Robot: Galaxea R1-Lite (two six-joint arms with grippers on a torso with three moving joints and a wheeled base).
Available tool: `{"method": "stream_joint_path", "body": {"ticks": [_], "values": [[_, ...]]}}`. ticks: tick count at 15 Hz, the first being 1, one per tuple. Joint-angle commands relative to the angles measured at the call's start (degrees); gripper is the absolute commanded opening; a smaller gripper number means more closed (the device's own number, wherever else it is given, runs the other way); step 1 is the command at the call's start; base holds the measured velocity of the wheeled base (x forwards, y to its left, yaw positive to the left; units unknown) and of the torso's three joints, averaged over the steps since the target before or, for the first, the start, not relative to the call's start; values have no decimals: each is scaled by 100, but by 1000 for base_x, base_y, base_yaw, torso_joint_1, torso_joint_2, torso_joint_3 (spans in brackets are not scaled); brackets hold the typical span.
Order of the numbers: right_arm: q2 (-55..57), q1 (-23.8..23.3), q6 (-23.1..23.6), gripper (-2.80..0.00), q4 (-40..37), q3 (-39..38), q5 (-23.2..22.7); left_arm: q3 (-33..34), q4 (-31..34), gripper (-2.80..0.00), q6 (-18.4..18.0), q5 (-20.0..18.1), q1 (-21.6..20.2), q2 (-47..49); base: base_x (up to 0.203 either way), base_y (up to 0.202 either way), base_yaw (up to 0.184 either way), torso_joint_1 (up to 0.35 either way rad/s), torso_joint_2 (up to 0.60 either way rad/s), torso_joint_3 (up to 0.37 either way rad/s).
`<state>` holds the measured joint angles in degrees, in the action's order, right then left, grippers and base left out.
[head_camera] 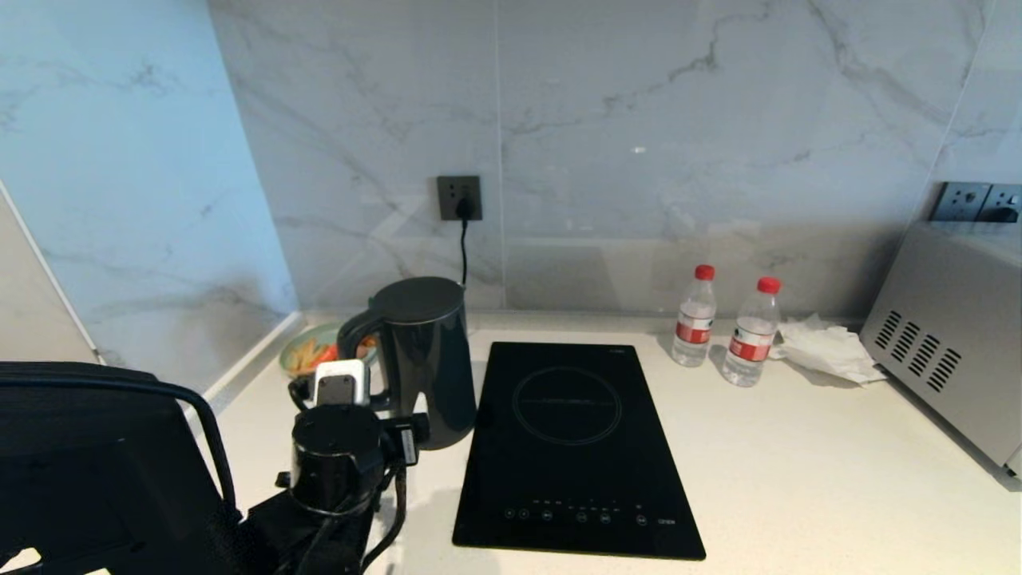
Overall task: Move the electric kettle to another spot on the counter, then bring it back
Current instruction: Pick up the kettle
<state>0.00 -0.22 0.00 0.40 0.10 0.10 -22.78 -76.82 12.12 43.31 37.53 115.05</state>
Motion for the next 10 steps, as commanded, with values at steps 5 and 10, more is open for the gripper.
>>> {"method": "stream_joint_path", "body": {"ticks": [5, 10], "values": [[0, -4, 0, -280, 4, -1, -1, -602, 387, 0, 15, 211, -486, 123, 0, 0, 0, 0, 0, 0], [0, -4, 0, -280, -2, -1, -1, -837, 387, 0, -2, 274, -722, 310, 0, 0, 0, 0, 0, 0]]}}
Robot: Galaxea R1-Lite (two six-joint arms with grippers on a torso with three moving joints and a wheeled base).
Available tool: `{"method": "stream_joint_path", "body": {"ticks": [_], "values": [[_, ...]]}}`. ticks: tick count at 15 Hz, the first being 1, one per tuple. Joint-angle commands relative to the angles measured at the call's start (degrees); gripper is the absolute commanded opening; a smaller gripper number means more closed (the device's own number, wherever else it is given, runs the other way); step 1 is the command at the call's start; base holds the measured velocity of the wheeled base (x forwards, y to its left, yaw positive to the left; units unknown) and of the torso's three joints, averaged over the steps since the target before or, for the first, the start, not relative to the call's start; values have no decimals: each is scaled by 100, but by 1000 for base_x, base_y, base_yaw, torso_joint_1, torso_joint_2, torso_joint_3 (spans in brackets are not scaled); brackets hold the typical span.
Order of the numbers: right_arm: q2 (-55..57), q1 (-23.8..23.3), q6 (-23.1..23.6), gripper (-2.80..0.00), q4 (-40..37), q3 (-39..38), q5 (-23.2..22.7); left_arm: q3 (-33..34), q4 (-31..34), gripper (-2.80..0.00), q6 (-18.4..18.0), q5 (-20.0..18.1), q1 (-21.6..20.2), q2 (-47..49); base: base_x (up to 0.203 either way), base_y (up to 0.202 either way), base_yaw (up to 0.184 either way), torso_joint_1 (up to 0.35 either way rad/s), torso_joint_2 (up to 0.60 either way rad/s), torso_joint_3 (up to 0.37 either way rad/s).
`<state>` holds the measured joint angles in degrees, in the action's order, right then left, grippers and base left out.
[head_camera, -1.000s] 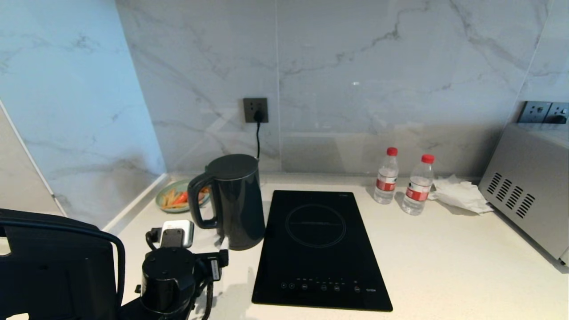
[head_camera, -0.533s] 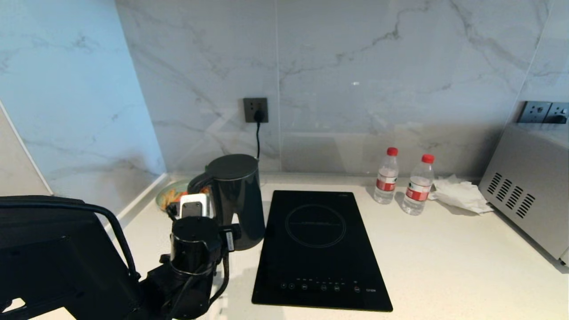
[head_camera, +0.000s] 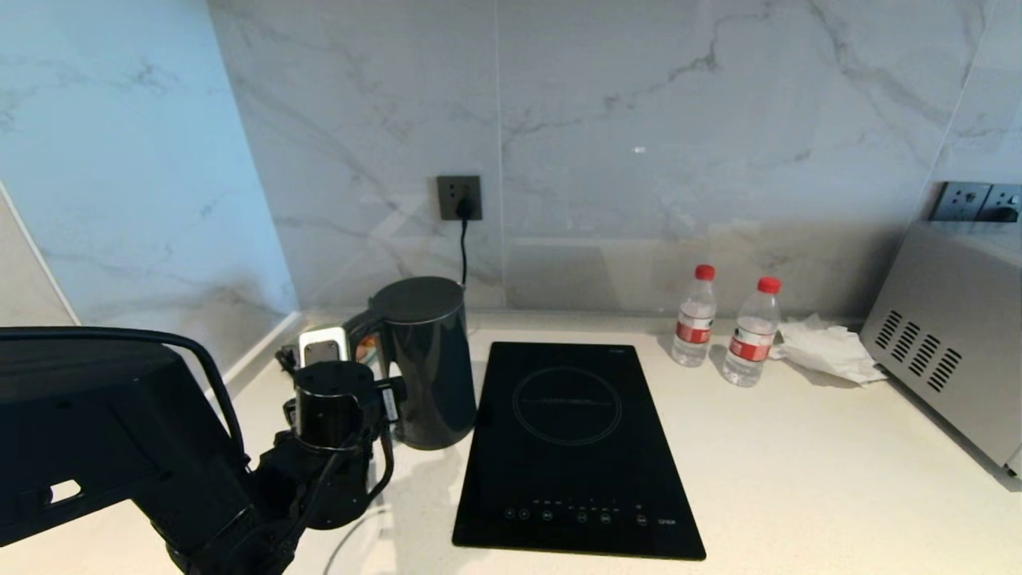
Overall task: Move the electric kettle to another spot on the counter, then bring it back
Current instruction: Pick up the kettle
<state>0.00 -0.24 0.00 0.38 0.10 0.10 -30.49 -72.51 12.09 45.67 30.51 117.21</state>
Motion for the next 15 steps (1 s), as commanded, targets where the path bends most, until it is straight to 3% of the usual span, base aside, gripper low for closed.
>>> {"method": "stream_joint_path", "body": {"ticks": [1, 9, 15], "values": [[0, 0, 0, -280, 6, -1, -1, -100, -44, 0, -13, 39, -19, 106, 0, 0, 0, 0, 0, 0], [0, -2, 0, -280, -3, -1, -1, -282, -44, 0, -231, 65, -335, 206, 0, 0, 0, 0, 0, 0], [0, -1, 0, -280, 5, -1, -1, -422, -42, 0, -357, 77, -342, 309, 0, 0, 0, 0, 0, 0]]}}
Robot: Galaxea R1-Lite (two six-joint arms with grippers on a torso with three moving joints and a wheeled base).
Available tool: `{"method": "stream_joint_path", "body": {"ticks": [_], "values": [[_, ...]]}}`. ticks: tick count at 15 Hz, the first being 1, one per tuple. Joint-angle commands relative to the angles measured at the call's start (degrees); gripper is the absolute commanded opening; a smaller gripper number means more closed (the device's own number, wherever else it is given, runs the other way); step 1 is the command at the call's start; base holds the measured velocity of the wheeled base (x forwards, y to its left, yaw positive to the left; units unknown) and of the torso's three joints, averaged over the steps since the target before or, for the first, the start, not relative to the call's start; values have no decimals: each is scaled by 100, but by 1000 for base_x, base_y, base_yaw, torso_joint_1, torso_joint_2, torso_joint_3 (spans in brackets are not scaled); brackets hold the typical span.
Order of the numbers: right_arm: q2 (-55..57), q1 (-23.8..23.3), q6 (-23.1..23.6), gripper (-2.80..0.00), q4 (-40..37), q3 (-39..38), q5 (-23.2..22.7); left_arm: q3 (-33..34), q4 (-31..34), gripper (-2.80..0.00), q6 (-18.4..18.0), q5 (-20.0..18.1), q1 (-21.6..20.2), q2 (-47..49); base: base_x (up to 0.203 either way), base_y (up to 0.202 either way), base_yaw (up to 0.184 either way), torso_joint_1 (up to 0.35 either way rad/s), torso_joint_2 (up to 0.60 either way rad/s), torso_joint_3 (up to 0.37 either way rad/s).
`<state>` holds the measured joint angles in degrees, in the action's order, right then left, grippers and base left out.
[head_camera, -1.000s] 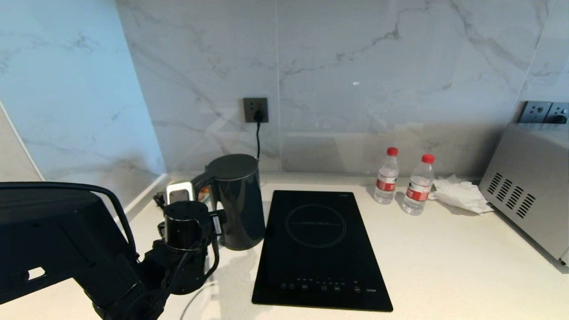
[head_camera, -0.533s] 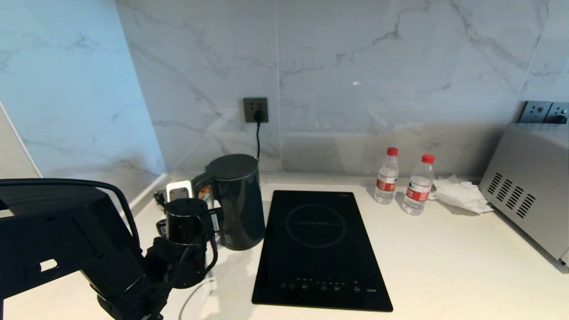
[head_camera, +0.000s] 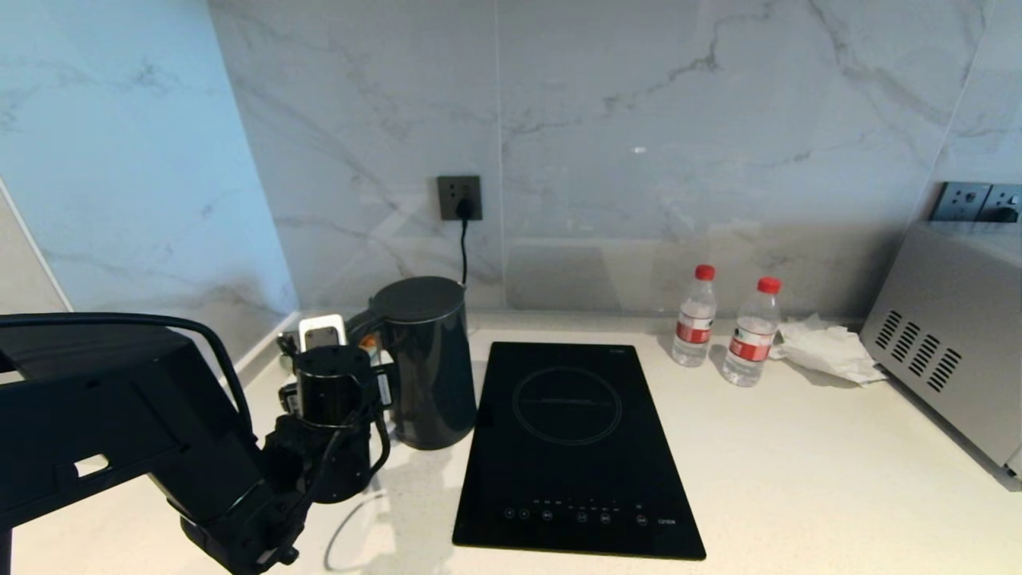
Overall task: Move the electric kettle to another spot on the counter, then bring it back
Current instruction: Pick up the kettle
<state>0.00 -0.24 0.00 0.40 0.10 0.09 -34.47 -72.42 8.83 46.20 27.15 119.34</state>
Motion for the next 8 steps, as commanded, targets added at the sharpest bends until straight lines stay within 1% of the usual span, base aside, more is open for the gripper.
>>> {"method": "stream_joint_path", "body": {"ticks": [1, 8], "values": [[0, 5, 0, -280, 4, -1, 0, -40, -53, 0, -65, 29, -8, 151, 0, 0, 0, 0, 0, 0], [0, -2, 0, -280, 2, -1, 0, -95, -86, 0, -120, 12, -228, 152, 0, 0, 0, 0, 0, 0]]}}
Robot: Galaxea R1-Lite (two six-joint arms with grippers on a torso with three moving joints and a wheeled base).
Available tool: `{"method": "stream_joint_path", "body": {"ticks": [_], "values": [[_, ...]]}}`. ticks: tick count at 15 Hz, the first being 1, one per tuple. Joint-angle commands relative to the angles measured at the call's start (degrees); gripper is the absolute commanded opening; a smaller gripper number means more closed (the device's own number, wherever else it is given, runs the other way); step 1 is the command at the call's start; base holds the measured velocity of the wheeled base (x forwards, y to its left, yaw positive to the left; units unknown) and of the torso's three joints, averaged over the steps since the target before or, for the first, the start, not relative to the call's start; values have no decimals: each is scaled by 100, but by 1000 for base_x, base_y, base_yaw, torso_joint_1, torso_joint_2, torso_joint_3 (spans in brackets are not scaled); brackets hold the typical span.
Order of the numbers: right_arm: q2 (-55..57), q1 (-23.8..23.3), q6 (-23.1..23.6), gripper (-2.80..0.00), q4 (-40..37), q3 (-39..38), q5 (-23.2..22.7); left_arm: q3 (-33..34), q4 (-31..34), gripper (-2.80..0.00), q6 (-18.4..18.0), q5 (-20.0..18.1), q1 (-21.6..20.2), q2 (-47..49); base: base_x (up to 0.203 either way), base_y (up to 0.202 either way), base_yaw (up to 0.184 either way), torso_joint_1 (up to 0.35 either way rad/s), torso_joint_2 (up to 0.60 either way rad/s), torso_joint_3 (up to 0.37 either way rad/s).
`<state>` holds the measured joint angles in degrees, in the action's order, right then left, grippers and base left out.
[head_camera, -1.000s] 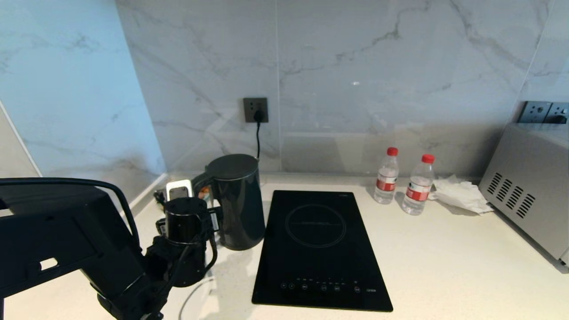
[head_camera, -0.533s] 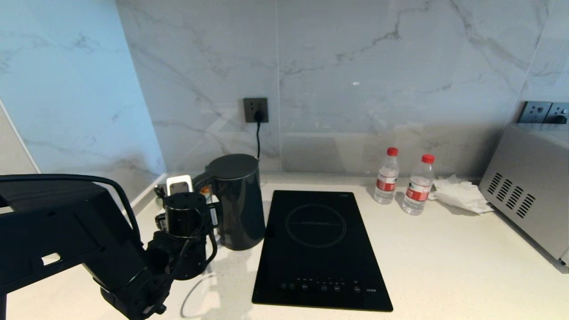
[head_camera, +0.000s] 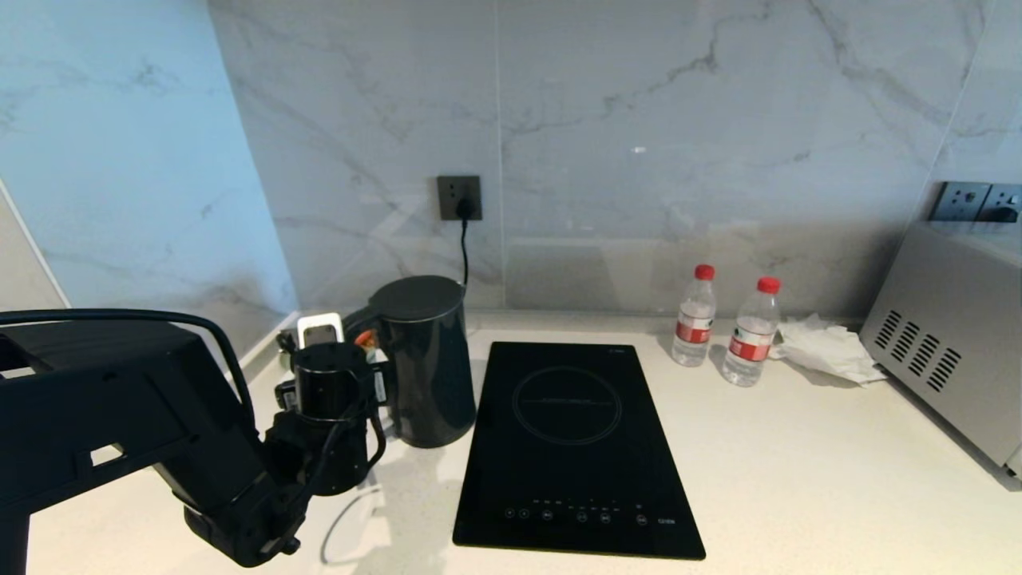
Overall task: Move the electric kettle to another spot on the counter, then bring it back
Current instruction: Pick up the kettle
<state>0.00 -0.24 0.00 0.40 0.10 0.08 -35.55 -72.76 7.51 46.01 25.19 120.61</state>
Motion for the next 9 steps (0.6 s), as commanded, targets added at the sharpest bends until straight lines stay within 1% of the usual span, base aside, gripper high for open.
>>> {"method": "stream_joint_path", "body": {"ticks": [1, 9], "values": [[0, -2, 0, -280, -3, -1, 1, 30, -58, 0, 13, 31, -50, 12, 0, 0, 0, 0, 0, 0], [0, 4, 0, -280, -2, -1, 1, -25, -63, 0, -16, 13, -111, -91, 0, 0, 0, 0, 0, 0]]}}
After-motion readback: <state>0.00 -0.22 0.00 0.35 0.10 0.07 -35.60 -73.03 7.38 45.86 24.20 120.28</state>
